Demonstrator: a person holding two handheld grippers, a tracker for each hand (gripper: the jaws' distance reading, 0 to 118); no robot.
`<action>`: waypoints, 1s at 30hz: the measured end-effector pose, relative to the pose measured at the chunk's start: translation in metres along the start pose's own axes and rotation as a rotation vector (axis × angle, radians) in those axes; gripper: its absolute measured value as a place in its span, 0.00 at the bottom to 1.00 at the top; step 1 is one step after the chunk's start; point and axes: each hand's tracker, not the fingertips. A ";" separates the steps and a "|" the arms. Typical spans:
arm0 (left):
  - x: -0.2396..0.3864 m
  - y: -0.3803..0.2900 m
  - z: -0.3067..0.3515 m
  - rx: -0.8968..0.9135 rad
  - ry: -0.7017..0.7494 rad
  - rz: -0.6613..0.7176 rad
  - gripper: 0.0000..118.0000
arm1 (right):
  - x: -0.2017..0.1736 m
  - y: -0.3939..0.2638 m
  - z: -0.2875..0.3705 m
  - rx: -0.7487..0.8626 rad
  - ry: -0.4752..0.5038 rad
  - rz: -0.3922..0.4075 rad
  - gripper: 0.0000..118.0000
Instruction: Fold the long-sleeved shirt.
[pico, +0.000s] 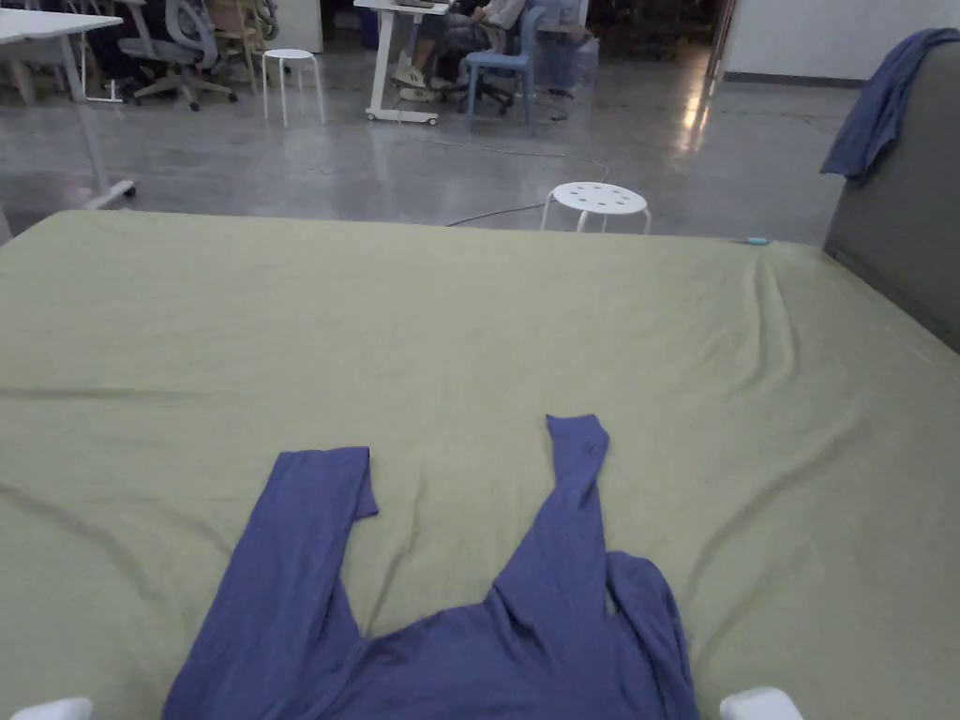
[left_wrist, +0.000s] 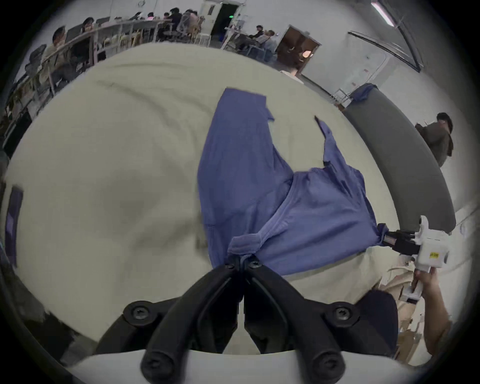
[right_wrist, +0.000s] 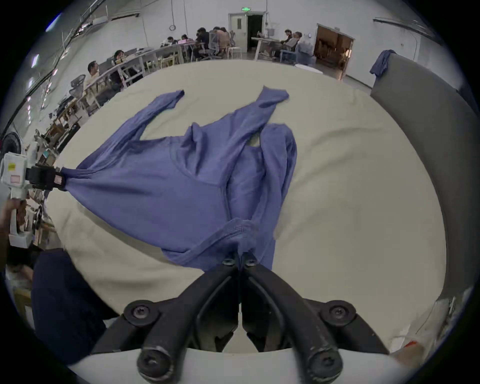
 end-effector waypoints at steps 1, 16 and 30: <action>-0.003 -0.011 -0.001 -0.010 0.001 0.009 0.00 | -0.002 -0.010 -0.001 -0.015 0.010 -0.015 0.00; 0.010 -0.041 0.028 0.061 -0.085 0.022 0.97 | 0.000 -0.017 0.051 -0.003 0.007 -0.081 0.72; 0.145 -0.002 -0.023 -0.002 -0.172 -0.190 0.00 | -0.014 -0.050 0.095 -0.033 0.140 -0.261 0.00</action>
